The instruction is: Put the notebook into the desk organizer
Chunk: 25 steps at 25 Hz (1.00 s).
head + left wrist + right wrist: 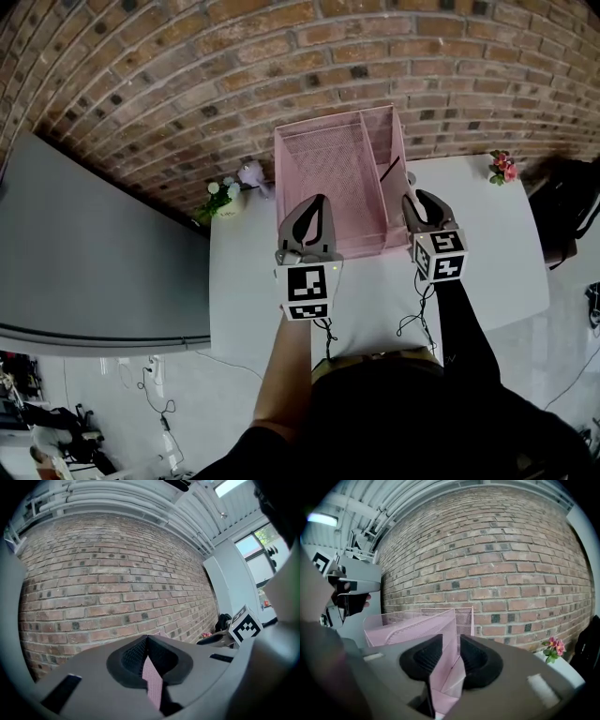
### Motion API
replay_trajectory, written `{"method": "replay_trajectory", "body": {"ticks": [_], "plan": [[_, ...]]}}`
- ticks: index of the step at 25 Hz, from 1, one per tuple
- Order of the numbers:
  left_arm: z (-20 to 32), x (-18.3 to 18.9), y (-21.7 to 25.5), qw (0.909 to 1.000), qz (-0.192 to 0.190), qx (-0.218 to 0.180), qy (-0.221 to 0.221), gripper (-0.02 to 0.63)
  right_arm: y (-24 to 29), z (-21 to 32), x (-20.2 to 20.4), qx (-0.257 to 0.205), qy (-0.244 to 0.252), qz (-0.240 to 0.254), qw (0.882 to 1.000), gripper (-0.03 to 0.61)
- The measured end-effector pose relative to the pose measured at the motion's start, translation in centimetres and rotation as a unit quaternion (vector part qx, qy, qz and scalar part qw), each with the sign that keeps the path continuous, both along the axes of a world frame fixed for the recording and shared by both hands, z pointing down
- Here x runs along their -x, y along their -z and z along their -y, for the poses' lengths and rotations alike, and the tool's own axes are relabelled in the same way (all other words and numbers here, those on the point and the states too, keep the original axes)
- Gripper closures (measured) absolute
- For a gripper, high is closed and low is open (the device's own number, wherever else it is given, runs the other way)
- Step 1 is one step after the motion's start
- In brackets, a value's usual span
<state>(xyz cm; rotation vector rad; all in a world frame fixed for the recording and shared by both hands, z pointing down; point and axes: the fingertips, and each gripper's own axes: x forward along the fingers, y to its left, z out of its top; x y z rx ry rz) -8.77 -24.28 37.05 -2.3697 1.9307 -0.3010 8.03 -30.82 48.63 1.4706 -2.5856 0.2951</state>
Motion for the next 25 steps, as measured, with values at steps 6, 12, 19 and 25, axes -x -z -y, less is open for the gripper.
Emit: {"method": "replay_trajectory", "body": {"ticks": [6,12,19,25], "plan": [[-1.0,0.7,1.1,0.9999,-0.009,-0.012,0.001,0.604,3.2,-1.1,-1.1,-0.030,-0.010,0.004,0.999,0.471],[-2.2,2.0,2.3,0.9996,-0.017,-0.020,-0.009,0.604,7.1,-3.2,-0.8,-0.067,-0.015,0.002,0.998,0.471],[-4.3,4.0,3.2,0.9993,-0.018,-0.023,-0.024,0.604,10.1,-6.7,-0.2,-0.093,-0.030,-0.006,0.995,0.471],[-7.1,5.9,3.7,0.9988,-0.024,-0.019,-0.037,0.604,11.3,-10.7,2.1,-0.101,-0.033,-0.013,0.994,0.471]]}}
